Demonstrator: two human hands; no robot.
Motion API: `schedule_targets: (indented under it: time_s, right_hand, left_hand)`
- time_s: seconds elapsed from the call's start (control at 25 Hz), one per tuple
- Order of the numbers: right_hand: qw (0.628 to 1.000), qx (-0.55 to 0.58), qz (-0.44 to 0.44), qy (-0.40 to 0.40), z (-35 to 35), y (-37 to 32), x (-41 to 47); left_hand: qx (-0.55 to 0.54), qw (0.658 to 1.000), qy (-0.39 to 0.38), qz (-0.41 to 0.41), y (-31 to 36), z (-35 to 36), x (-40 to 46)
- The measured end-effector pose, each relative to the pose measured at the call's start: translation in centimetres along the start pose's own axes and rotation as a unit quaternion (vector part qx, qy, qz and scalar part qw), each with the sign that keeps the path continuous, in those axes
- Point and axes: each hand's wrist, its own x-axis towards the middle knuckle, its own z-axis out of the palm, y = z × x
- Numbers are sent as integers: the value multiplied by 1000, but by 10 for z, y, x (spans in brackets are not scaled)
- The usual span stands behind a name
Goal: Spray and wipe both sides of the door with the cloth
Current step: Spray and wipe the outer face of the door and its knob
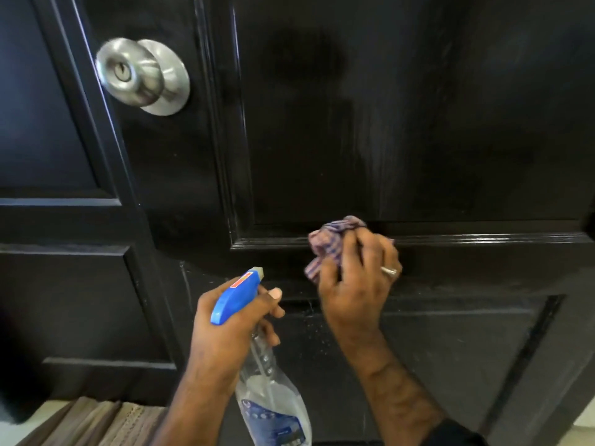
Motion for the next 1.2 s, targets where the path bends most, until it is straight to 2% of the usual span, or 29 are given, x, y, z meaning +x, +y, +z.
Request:
schedule_targets:
  time_s: [0.12,0.24,0.32,0.4,0.48,0.52,0.68,0.8,0.88,1.04,1.2]
  right_hand:
    - [994,27,-95,-53,9,-33,3]
    - [979,-17,-185,-84,-4,-1,11]
    - [989,-46,-135,-49,-20,36,13]
    - [999,-51,-20,0,-32,59,14]
    - [997,-39,59,21,-29,51,9]
    - [998,-33,48,12,-24,36,7]
    - [984,2,-150,-96,10,-43,-3]
    - [966,2,-232,-114,24,-82,11]
    - [967,-7,-235,-97,24,-100,34]
    - [980,-16,-176,-88,28,-117,55]
    - [948,-25,-272,-166,11,-98,6]
  left_hand:
    - [11,1000,26,1,-4,-19,6]
    - [-6,999,34,3,-6,-22,7]
    - [-18,999,29,-1,-7,-22,6]
    - [-35,999,27,2,-10,-24,7]
    - [-43,999,28,6,-15,-30,9]
    - [-48,998,26,7,-17,-31,9]
    - [-48,998,39,16,-12,-49,10]
    - [-32,998,55,26,-6,-71,10]
    - [-22,998,57,30,-2,-82,8]
    - [-7,998,62,25,-4,-92,6]
    - [-7,998,58,22,-5,-93,5]
